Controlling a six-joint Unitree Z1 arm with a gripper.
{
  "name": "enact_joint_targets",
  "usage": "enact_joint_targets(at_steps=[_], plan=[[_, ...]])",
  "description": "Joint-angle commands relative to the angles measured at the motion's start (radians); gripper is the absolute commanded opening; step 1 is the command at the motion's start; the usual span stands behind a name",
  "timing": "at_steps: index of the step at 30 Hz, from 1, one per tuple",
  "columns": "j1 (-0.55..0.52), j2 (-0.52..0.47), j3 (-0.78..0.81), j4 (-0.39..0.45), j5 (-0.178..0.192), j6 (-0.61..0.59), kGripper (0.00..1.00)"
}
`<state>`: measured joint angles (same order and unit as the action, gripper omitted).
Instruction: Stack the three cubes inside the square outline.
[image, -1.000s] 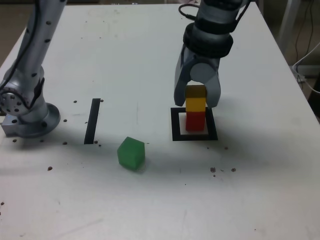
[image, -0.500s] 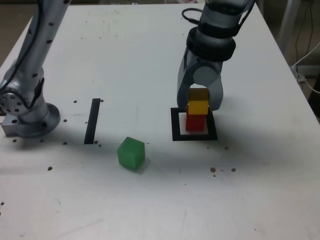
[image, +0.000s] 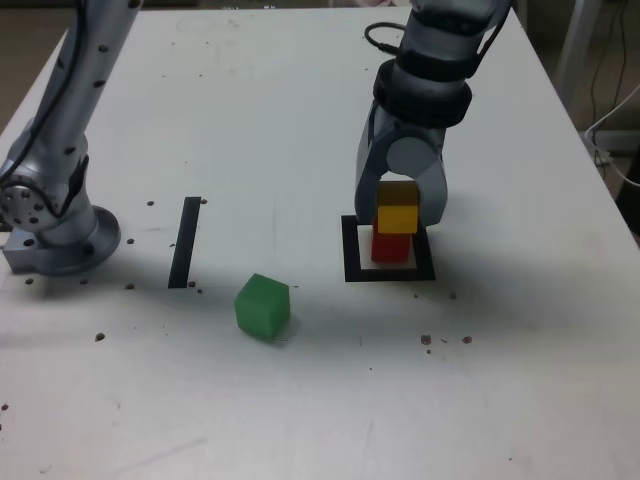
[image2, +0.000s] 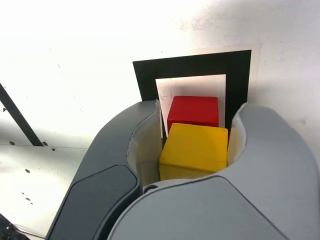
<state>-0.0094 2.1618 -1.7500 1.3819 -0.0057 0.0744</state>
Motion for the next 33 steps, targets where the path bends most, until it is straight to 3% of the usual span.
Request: enact_joint_targets(at_steps=[1,16,23,33], plan=[[0.002,0.004,0.004,-0.001,-0.002,0.004,0.92],[0.001,-0.041,0.018,0.007,-0.003,0.002,0.98],[-0.008,-0.183,0.060,0.025,0.037,-0.020,0.99],[-0.087,-0.340,0.250,0.008,0.024,-0.043,0.99]])
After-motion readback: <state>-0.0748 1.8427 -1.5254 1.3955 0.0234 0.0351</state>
